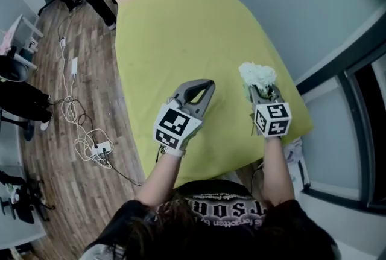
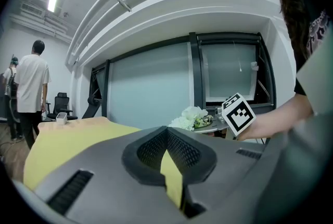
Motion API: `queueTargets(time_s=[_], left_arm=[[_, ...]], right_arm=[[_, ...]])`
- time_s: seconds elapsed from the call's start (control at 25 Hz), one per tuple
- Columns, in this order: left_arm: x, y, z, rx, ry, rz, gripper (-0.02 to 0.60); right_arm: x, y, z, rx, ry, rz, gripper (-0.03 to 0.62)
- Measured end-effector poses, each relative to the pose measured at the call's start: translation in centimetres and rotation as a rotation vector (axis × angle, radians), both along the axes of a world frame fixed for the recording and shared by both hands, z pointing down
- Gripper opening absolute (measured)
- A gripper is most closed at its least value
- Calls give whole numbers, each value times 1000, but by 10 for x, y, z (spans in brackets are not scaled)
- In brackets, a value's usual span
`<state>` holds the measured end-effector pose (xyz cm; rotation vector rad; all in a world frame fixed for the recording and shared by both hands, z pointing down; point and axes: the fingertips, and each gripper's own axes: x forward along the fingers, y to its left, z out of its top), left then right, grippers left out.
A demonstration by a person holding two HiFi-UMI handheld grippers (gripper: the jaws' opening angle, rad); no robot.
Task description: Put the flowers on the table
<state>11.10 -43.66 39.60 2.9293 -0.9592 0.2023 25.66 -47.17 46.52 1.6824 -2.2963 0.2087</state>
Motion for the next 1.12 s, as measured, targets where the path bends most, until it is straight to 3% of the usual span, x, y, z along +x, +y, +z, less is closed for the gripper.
queueTargets(time_s=[0.44, 0.8, 1.12], left_arm=[[4, -22, 23, -47, -35, -37, -2], [-13, -33, 34, -75, -62, -89, -2], [-23, -38, 38, -89, -55, -105, -2]], right_arm=[[12, -57, 75, -166, -28, -21, 75], [9, -85, 139, -342, -11, -20, 97], [3, -91, 163, -410, -16, -31, 140]])
